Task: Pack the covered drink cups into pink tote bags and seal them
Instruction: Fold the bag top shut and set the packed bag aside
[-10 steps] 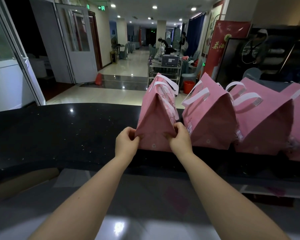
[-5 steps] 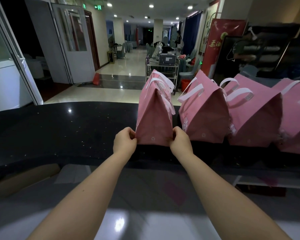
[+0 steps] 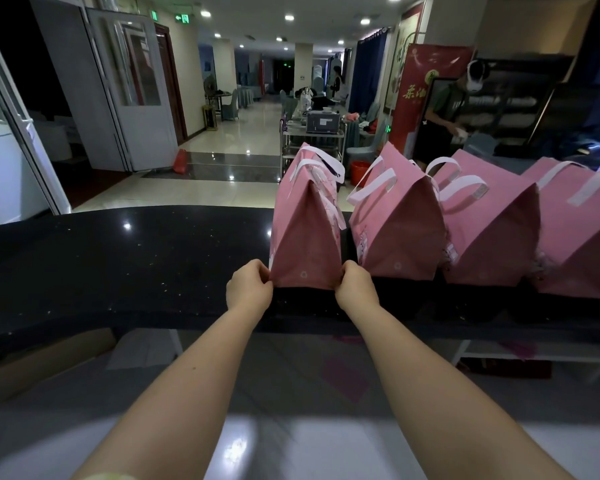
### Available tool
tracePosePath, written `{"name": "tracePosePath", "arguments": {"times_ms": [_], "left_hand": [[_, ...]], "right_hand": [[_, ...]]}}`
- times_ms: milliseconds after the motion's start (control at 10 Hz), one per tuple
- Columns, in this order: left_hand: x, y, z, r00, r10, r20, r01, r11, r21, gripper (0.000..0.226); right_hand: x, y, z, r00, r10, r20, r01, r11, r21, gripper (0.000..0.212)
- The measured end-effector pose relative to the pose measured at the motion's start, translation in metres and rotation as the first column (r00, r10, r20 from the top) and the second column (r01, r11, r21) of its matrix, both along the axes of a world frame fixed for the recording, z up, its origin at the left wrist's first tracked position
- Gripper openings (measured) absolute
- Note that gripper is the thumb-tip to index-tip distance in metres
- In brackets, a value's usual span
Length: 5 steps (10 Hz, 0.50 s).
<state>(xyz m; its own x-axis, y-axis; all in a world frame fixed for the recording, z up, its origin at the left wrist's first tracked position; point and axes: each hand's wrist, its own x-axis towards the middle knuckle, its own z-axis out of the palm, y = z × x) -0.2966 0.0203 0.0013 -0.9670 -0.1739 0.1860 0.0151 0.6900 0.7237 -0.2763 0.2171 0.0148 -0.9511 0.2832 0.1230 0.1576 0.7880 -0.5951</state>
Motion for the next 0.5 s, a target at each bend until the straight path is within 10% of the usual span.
{"name": "tracePosePath", "arguments": {"times_ms": [500], "left_hand": [[0.037, -0.018, 0.042, 0.995, -0.065, -0.08, 0.054, 0.99, -0.134, 0.019]], "right_hand": [[0.029, 0.013, 0.032, 0.961, -0.007, -0.275, -0.045, 0.982, -0.181, 0.009]]}}
